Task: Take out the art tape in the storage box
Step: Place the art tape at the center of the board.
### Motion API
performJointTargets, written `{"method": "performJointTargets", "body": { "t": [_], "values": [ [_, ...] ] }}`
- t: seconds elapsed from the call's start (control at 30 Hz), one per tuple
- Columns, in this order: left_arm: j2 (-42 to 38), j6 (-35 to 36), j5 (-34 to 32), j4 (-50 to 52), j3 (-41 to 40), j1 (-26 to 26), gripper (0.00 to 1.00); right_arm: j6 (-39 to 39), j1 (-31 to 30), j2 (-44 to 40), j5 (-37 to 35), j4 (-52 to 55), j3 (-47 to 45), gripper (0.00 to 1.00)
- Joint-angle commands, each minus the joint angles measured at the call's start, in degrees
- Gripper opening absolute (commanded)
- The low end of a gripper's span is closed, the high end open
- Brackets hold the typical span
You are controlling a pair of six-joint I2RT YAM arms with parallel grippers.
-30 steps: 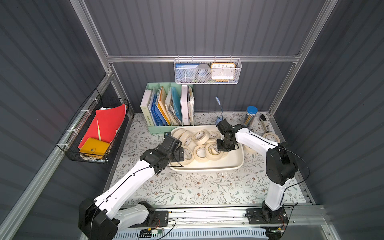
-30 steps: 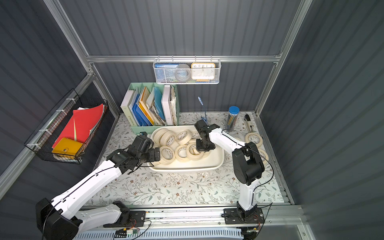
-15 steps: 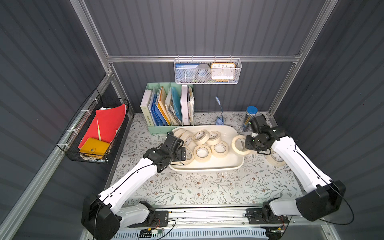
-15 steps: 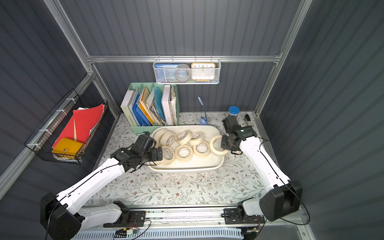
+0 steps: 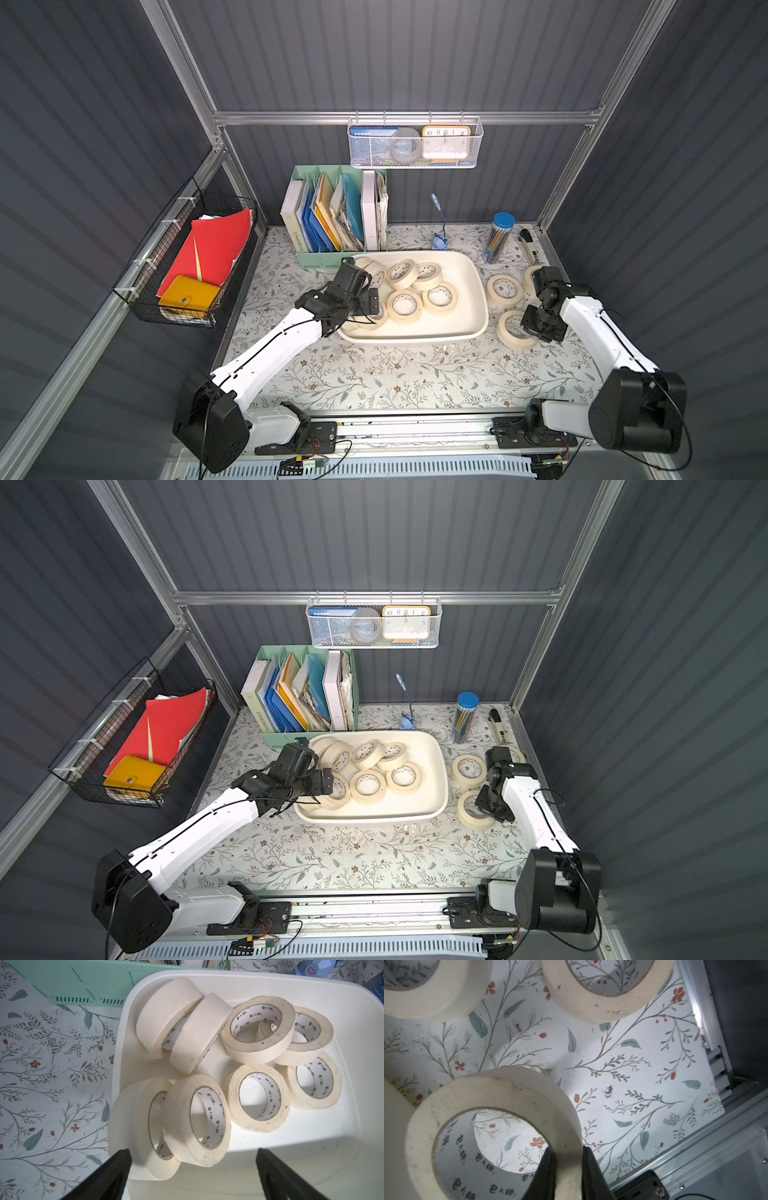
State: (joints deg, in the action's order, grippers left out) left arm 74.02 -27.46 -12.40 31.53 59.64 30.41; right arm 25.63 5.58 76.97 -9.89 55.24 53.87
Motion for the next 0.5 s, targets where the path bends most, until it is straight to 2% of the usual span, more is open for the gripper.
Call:
{"method": "performJointTargets", "body": {
  "t": [0.0,0.17,0.47],
  "values": [
    [-0.1,1.4,0.5,-0.4,1.0,-0.4,1.0,1.7,0.8,2.7,0.0,-6.1,-1.3,0.0],
    [-1.4,0.9,0.1,-0.1,0.3,-0.8,1.0,2.4,1.6,6.9,-3.6,-12.6,-2.3,0.0],
    [-1.1,0.4,0.1,0.0,0.9,-1.0,1.0,2.8,2.5,12.6,-5.3,-23.4,-3.9,0.0]
  ]
}}
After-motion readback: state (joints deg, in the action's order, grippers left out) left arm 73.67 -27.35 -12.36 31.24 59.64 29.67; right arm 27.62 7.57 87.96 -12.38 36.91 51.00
